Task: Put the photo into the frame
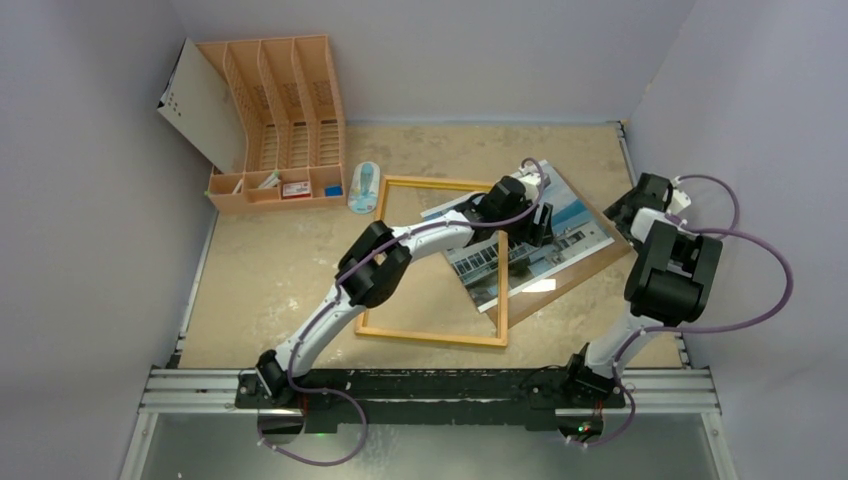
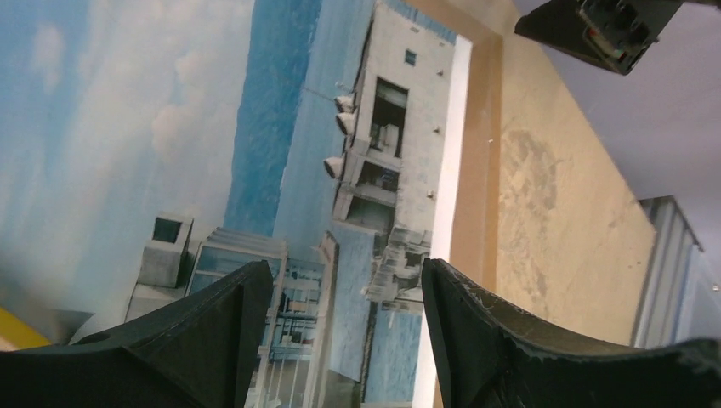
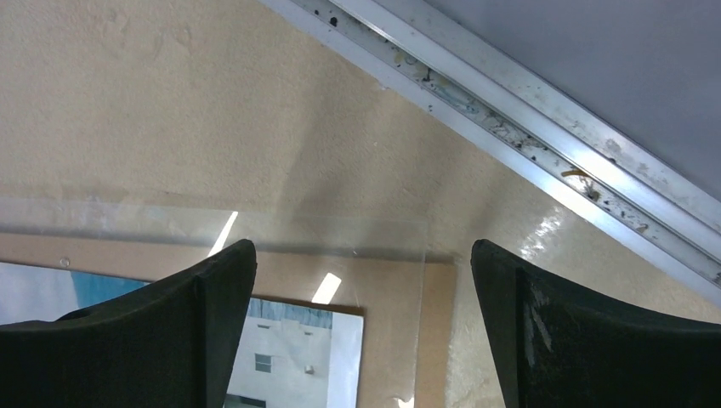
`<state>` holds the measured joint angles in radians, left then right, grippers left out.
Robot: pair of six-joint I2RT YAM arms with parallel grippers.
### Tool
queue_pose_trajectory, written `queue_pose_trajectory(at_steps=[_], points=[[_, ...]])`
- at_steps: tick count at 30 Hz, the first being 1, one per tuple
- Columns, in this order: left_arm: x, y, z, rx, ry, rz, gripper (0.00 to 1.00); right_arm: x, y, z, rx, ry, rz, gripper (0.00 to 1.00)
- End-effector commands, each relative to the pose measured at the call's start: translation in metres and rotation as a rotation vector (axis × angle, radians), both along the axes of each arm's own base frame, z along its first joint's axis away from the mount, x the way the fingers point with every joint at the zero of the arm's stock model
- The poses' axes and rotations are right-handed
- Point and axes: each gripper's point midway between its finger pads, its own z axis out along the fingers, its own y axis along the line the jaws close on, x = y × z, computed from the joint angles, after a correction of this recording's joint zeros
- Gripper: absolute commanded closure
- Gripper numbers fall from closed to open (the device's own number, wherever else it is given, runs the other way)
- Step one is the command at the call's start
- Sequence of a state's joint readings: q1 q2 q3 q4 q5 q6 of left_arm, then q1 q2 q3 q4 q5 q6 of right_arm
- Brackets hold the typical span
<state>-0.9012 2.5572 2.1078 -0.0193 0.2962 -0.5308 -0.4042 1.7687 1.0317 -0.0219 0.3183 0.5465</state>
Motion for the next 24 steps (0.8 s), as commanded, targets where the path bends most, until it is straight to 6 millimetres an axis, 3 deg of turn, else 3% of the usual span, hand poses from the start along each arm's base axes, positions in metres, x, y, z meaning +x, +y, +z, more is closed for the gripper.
queue_pose_trajectory(at_steps=[1, 6, 11, 18, 24], points=[[0.019, 0.020, -0.021, 0.105, -0.043, 0.071, 0.32, 0.014, 0.007, -0.006, 0.027, -0.042, 0.056, 0.01], [0.024, 0.036, -0.058, 0.212, -0.011, 0.107, 0.32, 0.025, 0.016, -0.017, 0.072, -0.057, 0.113, 0.01], [0.036, 0.065, -0.090, 0.320, 0.039, 0.167, 0.32, 0.036, 0.024, -0.021, 0.097, -0.079, 0.186, 0.01], [0.052, 0.104, -0.104, 0.396, 0.097, 0.256, 0.32, 0.056, 0.047, -0.017, 0.150, -0.172, 0.351, 0.04], [0.050, 0.096, -0.101, 0.347, 0.119, 0.220, 0.32, 0.060, 0.059, -0.016, 0.198, -0.210, 0.396, 0.09]])
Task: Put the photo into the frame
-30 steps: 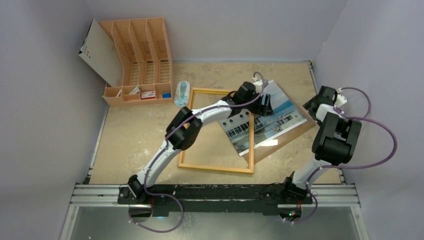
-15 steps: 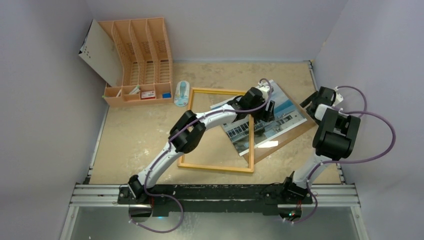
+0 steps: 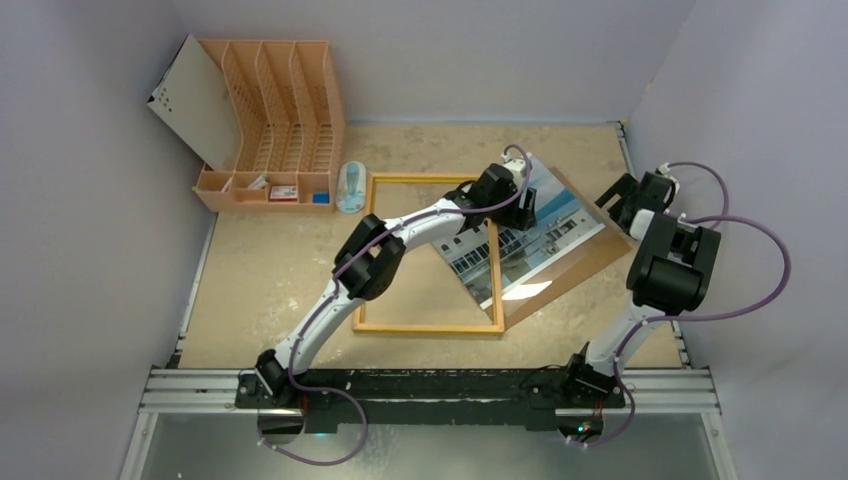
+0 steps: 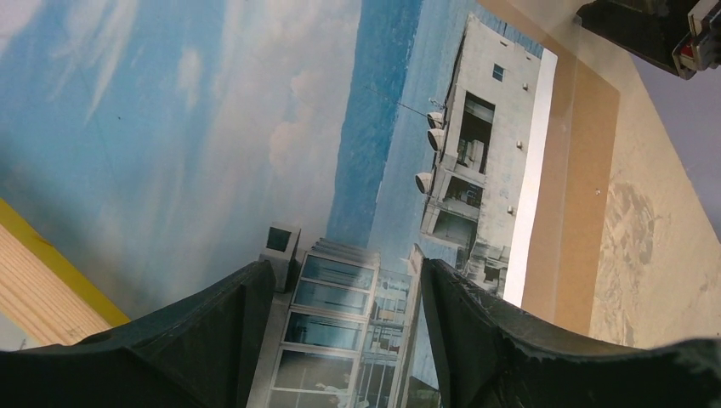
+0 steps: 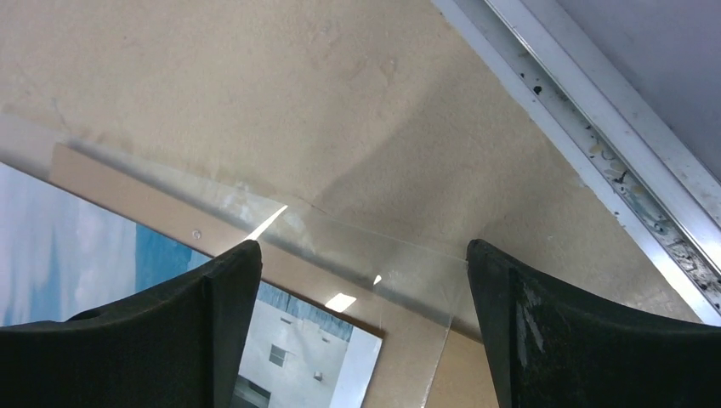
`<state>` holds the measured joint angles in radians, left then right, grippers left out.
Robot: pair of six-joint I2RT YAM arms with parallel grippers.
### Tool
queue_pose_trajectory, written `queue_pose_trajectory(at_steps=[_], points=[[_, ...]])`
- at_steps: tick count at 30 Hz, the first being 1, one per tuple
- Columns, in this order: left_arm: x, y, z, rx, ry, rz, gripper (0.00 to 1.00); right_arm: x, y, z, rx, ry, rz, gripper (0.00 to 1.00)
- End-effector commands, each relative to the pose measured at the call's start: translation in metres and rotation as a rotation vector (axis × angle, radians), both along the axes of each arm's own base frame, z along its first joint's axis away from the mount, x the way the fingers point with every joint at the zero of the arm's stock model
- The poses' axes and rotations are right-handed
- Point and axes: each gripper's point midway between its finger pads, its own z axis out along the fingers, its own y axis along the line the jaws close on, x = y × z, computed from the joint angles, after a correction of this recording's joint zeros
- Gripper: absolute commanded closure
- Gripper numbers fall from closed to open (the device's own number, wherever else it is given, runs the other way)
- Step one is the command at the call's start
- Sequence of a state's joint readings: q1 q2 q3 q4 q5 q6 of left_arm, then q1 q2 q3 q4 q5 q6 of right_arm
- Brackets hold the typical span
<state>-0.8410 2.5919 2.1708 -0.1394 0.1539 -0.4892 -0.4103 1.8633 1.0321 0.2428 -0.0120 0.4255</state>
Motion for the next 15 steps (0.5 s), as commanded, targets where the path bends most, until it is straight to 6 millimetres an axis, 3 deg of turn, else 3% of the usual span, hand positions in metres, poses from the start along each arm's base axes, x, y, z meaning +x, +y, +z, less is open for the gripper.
queue_pose_trajectory(at_steps=[1, 9, 12, 15], points=[[-0.003, 0.055, -0.077, 0.197, 0.160, 0.065, 0.32, -0.003, 0.031, -0.012, 0.107, 0.002, 0.098, 0.09], [-0.007, 0.049, -0.078, 0.182, 0.155, 0.028, 0.32, -0.028, 0.008, -0.026, 0.073, 0.100, -0.112, 0.10], [-0.009, 0.046, -0.078, 0.184, 0.148, 0.017, 0.32, -0.035, 0.018, -0.032, 0.121, 0.095, -0.111, 0.11], [-0.010, 0.046, -0.079, 0.194, 0.145, 0.016, 0.32, -0.039, 0.036, -0.024, 0.178, 0.052, -0.064, 0.11]])
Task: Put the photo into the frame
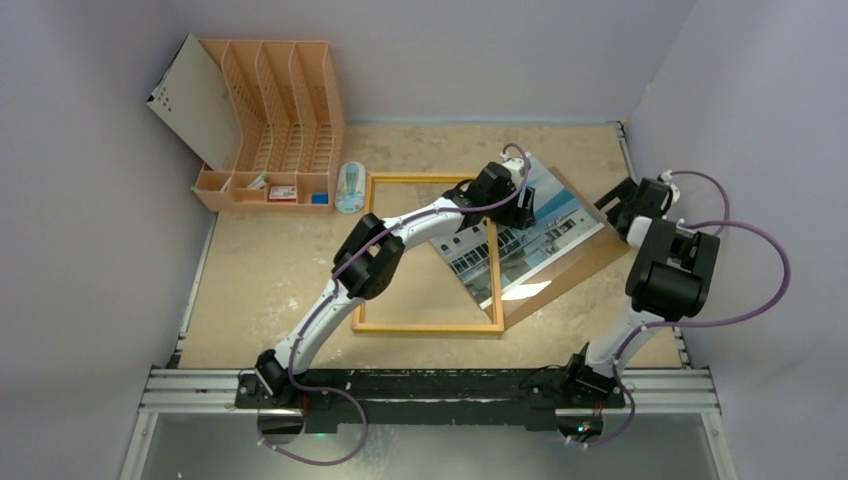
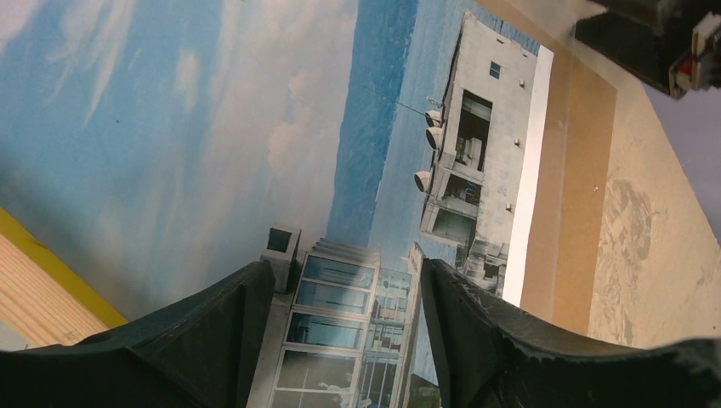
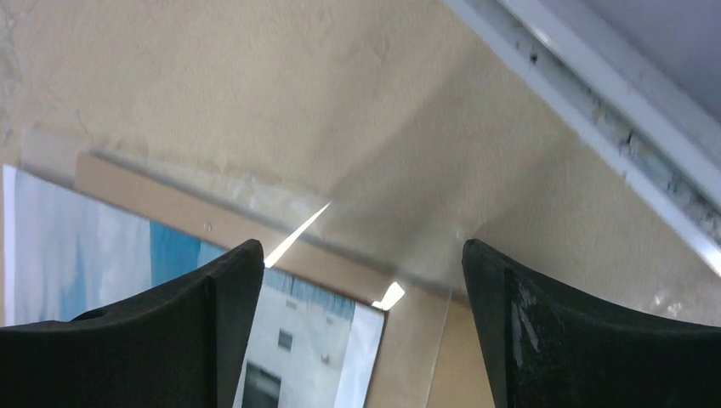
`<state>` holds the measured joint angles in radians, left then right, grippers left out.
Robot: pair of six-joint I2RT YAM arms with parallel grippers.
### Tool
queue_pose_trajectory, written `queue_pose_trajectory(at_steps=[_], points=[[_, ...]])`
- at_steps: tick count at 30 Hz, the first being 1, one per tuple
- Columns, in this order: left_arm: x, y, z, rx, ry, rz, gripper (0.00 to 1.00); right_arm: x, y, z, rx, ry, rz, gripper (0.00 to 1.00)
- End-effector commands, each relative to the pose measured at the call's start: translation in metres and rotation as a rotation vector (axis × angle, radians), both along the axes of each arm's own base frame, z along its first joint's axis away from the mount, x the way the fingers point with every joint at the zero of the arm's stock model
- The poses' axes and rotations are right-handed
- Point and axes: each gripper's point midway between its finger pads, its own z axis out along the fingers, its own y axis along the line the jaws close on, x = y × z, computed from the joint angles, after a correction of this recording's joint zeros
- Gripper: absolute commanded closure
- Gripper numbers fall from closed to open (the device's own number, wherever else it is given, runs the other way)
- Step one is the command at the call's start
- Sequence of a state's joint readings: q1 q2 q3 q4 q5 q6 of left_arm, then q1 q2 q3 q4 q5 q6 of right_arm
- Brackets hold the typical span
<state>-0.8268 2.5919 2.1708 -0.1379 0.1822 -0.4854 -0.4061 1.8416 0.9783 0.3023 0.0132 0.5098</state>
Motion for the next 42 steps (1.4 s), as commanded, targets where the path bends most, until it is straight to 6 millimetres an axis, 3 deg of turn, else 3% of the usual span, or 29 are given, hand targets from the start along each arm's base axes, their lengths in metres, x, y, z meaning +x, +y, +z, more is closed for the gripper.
queue_pose_trajectory(at_steps=[1, 5, 11, 18, 29, 36, 42], points=[[-0.014, 0.043, -0.083, 0.213, 0.140, 0.030, 0.32, -0.035, 0.038, -0.017, 0.154, 0.063, 0.026, 0.10], [-0.016, 0.044, -0.090, 0.238, 0.154, 0.020, 0.32, -0.027, 0.051, -0.006, 0.176, -0.019, 0.104, 0.12], [-0.019, 0.048, -0.101, 0.280, 0.162, 0.013, 0.32, -0.013, 0.062, 0.007, 0.201, -0.138, 0.173, 0.24], [-0.021, 0.054, -0.115, 0.340, 0.159, -0.011, 0.33, 0.002, 0.079, 0.047, 0.234, -0.334, 0.261, 0.34], [-0.027, 0.057, -0.125, 0.363, 0.173, -0.031, 0.34, 0.004, 0.108, 0.097, 0.328, -0.539, 0.394, 0.45], [-0.028, 0.054, -0.124, 0.346, 0.185, -0.032, 0.34, 0.004, 0.115, 0.084, 0.360, -0.509, 0.434, 0.39], [-0.027, 0.053, -0.120, 0.339, 0.188, -0.023, 0.35, -0.003, 0.113, 0.070, 0.324, -0.465, 0.430, 0.48]])
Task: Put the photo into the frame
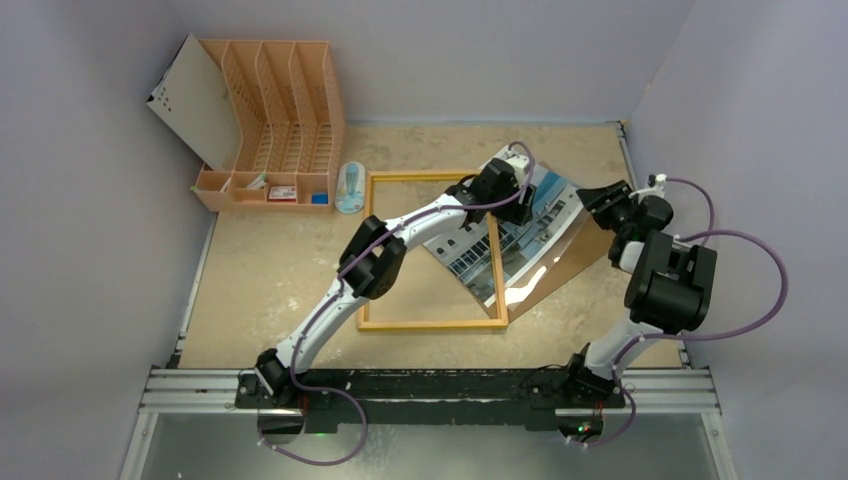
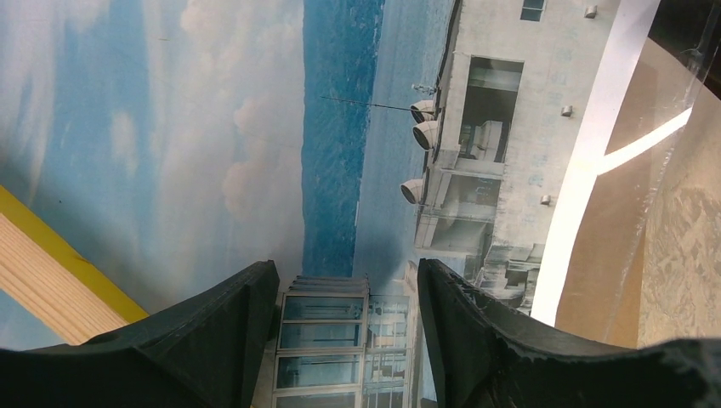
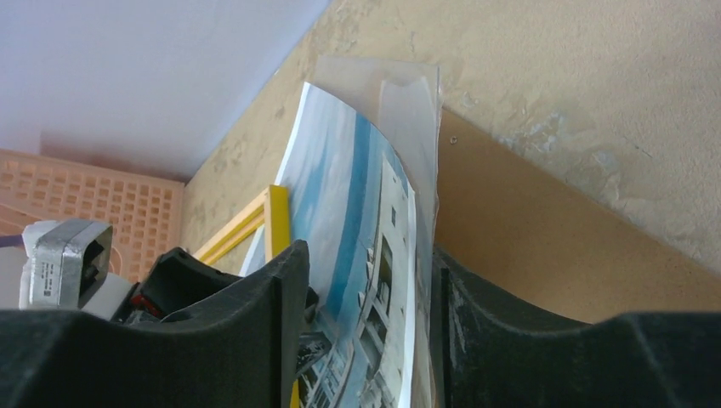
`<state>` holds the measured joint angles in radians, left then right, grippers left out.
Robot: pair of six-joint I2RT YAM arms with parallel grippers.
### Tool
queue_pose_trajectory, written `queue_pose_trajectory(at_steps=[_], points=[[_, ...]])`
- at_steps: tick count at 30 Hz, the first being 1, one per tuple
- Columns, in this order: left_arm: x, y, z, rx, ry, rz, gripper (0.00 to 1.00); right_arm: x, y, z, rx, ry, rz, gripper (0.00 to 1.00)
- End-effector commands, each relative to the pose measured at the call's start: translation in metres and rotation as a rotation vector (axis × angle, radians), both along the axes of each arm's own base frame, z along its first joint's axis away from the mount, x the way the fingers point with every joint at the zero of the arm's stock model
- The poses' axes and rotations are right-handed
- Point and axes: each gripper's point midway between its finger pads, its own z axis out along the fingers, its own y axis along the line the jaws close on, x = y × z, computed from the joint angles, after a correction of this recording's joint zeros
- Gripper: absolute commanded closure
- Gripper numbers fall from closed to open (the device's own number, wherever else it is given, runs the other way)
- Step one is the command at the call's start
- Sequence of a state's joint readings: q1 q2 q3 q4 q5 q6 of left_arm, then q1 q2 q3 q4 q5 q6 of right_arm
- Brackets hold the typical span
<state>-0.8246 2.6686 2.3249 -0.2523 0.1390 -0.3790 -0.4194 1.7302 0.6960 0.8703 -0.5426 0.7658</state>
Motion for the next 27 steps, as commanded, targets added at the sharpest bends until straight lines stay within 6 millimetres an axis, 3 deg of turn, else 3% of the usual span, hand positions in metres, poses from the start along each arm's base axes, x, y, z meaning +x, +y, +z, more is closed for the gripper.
queue_pose_trajectory(at_steps=[1, 6, 14, 21, 27], points=[[-0.041, 0.050, -0.111, 0.249, 0.252, 0.023, 0.35, -0.008, 0.015, -0.002, -0.030, 0.003, 0.068, 0.50], [-0.038, 0.049, -0.107, 0.234, 0.257, 0.041, 0.37, -0.021, 0.018, -0.002, -0.093, 0.016, 0.086, 0.63], [-0.029, 0.047, -0.099, 0.184, 0.284, 0.079, 0.39, -0.034, 0.024, 0.012, -0.149, -0.025, 0.117, 0.63], [-0.029, 0.046, -0.101, 0.161, 0.305, 0.080, 0.39, -0.037, 0.034, 0.011, -0.140, -0.033, 0.177, 0.85], [-0.027, 0.043, -0.091, 0.140, 0.302, 0.070, 0.39, -0.029, 0.023, 0.021, -0.179, -0.034, 0.138, 1.00]])
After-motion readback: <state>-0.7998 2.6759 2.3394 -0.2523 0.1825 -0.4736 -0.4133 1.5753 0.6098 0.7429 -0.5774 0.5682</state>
